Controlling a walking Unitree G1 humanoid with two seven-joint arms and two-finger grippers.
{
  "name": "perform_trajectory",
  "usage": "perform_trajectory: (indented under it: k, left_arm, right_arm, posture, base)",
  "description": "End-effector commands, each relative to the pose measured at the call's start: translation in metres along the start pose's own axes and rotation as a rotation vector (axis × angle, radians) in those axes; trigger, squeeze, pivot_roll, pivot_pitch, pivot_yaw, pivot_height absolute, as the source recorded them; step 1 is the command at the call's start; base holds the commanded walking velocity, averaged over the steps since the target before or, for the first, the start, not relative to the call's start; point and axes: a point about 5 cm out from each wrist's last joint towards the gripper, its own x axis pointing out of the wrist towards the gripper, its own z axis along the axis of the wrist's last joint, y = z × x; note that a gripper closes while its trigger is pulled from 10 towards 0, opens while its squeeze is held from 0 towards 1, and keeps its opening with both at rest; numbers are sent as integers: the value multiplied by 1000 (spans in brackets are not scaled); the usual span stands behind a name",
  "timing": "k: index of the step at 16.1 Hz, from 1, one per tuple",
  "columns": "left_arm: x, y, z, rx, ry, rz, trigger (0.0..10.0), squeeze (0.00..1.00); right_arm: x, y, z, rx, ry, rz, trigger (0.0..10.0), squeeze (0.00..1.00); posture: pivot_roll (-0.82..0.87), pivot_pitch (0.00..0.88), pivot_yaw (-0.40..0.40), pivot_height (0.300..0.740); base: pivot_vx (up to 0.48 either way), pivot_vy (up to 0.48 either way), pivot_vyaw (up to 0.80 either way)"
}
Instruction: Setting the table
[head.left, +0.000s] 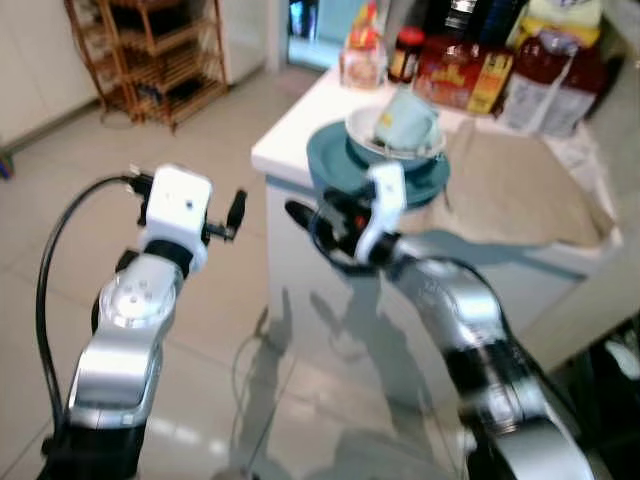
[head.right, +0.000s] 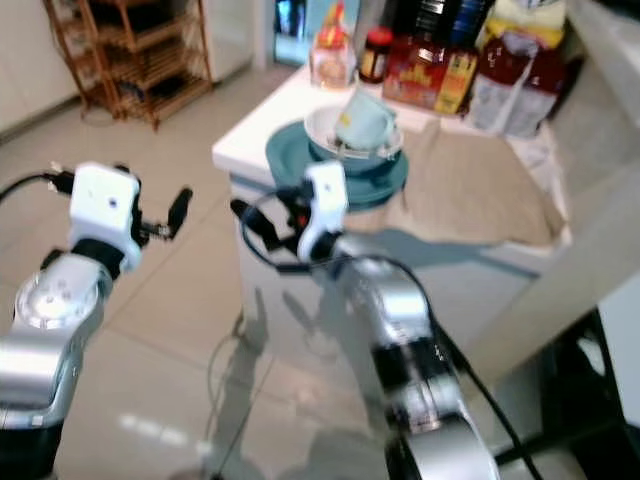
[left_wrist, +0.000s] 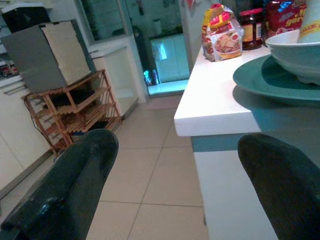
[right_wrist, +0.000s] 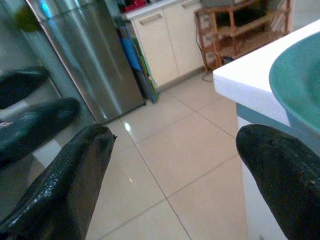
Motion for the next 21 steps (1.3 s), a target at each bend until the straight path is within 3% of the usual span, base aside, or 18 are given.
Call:
perform_trajectory:
  k: [1,6,10,15,18,19,21]
  left_arm:
    - [3,-1,2,6,0,-15,10000,0]
    - [5,1,2,13,2,-16,10000,0]
    - [5,0,2,8,1,-19,10000,0]
    - [7,-2,4,3,-2,-23,10000,0]
    - [7,-1,5,2,-7,-16,10000,0]
    - [7,-1,5,1,-9,-16,10000,0]
    - [7,-1,5,0,-10,-18,10000,0]
  right_arm:
    - [1,-9,2,-13,0,-53,10000,0]
    - [23,-23,17,-42,-8,-140,10000,0]
    - [26,-35,29,-48,-40,-228,10000,0]
    - [20,-53,39,-242,-14,-351,10000,0]
    - [28,-40,58,-222,-127,-222,10000,0]
    - [33,-29,61,-200,-149,-118,10000,0]
    - [37,-22,55,-212,-113,-44,10000,0]
  posture:
    - [124,12,-72,740]
    - [127,24,-70,740]
    - [128,30,-68,740]
    - [132,34,-71,740]
    - [132,33,-73,740]
    - [132,33,-73,740]
    - [132,33,-73,740]
  base:
    - [0,0,0]
    - [0,0,0]
    - [0,0,0]
    - [0,0,0]
    - [0,0,0]
    - [0,0,0]
    - [0,0,0]
